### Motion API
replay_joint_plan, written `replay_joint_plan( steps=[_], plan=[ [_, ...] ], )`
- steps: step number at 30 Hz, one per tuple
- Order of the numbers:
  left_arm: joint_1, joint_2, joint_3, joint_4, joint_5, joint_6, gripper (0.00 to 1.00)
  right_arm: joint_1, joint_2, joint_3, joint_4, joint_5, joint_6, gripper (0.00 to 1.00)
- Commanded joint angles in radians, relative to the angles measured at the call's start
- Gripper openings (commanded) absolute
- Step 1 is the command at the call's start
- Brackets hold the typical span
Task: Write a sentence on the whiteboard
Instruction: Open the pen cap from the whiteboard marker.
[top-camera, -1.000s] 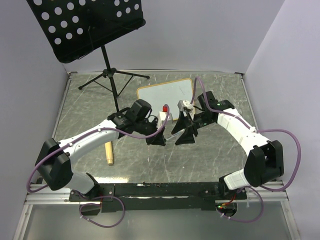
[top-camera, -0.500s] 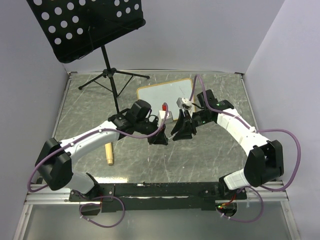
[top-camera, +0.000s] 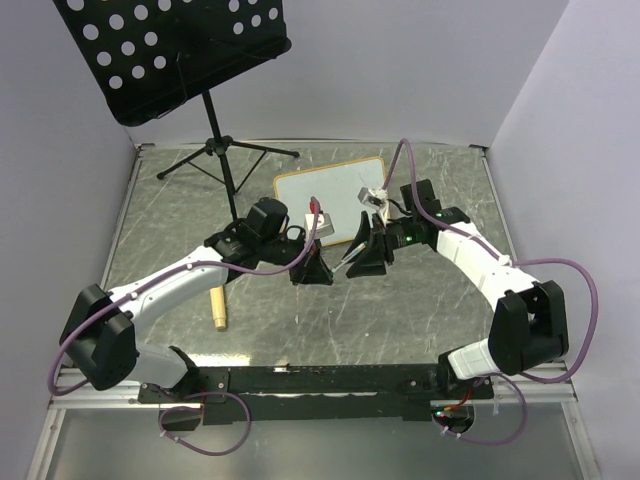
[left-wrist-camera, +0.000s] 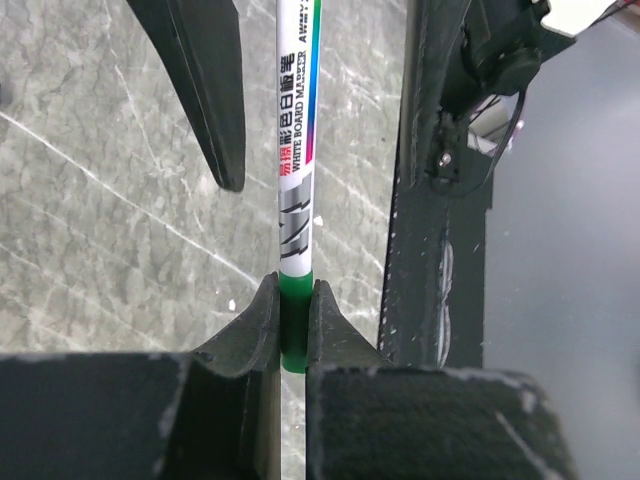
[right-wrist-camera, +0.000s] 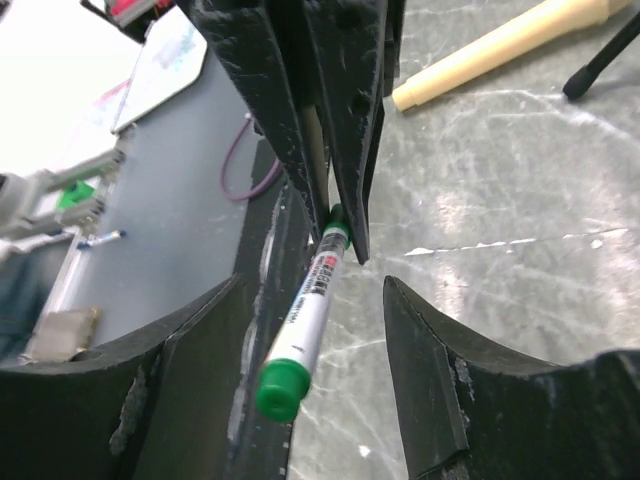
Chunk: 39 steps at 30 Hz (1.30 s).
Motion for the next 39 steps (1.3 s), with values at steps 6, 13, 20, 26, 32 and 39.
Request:
replay_joint_plan(
  steps=[6, 13, 20, 26, 32, 39],
  plan=[
    [0.006, 0.004, 0.007, 0.077, 0.058, -0.047, 0.01, 0.0, -0.052, -0.03, 0.205, -0.036, 0.189, 0.59],
    [0.006, 0.019, 0.01, 0.083, 0.063, -0.061, 0.01, 0.0, -0.055, -0.049, 0.271, -0.046, 0.246, 0.58],
    [0.006, 0.021, 0.014, 0.086, 0.061, -0.066, 0.01, 0.006, -0.043, -0.046, 0.262, -0.041, 0.24, 0.48],
    [0.006, 0.024, 0.016, 0.083, 0.057, -0.066, 0.01, 0.014, -0.028, -0.027, 0.219, -0.038, 0.205, 0.37],
    [0.004, 0.029, 0.016, 0.085, 0.055, -0.069, 0.01, 0.023, -0.023, -0.021, 0.204, -0.038, 0.191, 0.27],
    [0.006, 0.036, 0.02, 0.082, 0.06, -0.07, 0.01, 0.026, -0.025, -0.016, 0.19, -0.04, 0.178, 0.21]
  ],
)
